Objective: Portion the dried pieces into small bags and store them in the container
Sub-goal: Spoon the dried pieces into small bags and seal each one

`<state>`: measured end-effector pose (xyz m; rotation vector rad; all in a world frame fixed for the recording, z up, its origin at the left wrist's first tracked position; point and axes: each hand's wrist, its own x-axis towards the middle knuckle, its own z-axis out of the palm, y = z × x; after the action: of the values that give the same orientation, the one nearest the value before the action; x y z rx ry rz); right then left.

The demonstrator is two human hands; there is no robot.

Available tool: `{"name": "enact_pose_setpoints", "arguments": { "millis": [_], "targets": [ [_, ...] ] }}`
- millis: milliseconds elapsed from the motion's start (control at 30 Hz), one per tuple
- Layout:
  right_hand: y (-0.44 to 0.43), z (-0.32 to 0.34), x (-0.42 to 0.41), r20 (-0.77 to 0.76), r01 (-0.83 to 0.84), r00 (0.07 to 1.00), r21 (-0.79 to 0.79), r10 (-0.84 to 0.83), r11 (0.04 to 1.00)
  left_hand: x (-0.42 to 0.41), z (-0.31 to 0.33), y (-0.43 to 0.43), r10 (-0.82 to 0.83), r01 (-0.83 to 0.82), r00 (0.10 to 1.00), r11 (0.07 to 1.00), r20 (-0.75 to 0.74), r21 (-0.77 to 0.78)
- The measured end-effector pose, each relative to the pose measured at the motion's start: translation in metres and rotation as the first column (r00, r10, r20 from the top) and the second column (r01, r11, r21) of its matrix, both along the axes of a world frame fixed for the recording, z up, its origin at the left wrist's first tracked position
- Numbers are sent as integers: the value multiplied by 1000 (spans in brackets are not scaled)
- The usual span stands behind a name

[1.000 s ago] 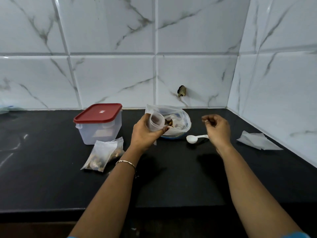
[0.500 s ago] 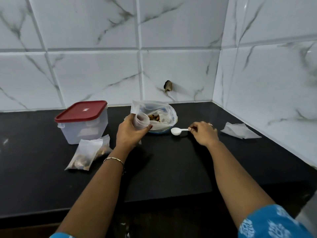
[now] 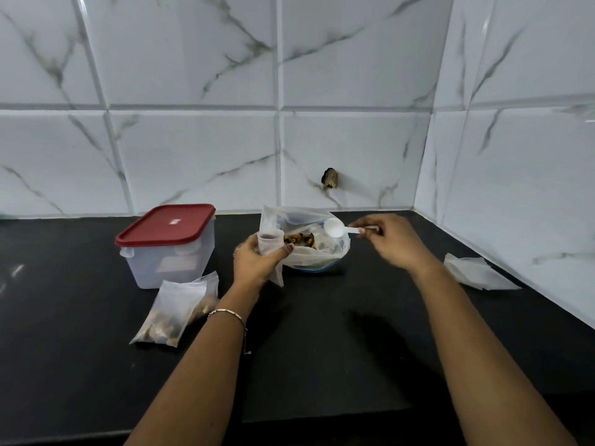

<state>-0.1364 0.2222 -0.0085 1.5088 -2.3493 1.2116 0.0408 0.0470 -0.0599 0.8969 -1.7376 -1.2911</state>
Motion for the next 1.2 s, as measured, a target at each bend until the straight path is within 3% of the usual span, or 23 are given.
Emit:
{"name": "enact_pose_setpoints", "arguments": {
  "millis": [100,233,333,400,467,533,633,700,800,933,1000,1100,1200],
  "targets": [
    [-46,4,12,-259,-8,965,143,46,990,-8,-4,-1,-46,47,999,999,8,-16],
    [-86,-4,13,-648,107,749,326,140,939,-13,-12,-4,-47,48,995,999,91,-18],
    [-98,-7,7,-800,212,532,443,277,871,-15,-14,-6,-38,43,992,998,123,-38],
    [-101,-7,4,-818,231,470,477,332,848,-16,-14,-7,-17,25,989,998,148,-54],
    [-102,-4,2,-806,236,502,476,313,847,-17,-14,-7,5,6,984,998,178,-60],
    [-102,2,3,-735,215,625,486,263,847,-17,-15,-9,15,-6,980,999,198,-43],
    [-100,18,-2,-521,115,822,549,231,828,-17,-15,-8,19,-10,976,999,215,-39],
    [-99,29,-9,-378,31,893,589,242,807,-16,-14,-8,13,-7,976,1000,218,-28],
    [-96,33,-17,-284,-32,929,575,236,817,-16,-13,-7,4,1,973,1000,229,-22],
    [-97,12,-12,-489,107,856,489,170,866,-13,-11,-6,-26,32,969,999,247,-20],
    [-102,4,-10,-481,107,860,498,170,861,-12,-10,-4,-39,49,963,998,267,-33],
    [-107,9,-19,-299,50,945,537,134,842,-11,-8,0,-38,61,958,996,286,-72],
    [-102,16,-33,-3,-82,995,554,101,828,-12,-8,3,-23,59,949,993,313,-106]
  ]
}}
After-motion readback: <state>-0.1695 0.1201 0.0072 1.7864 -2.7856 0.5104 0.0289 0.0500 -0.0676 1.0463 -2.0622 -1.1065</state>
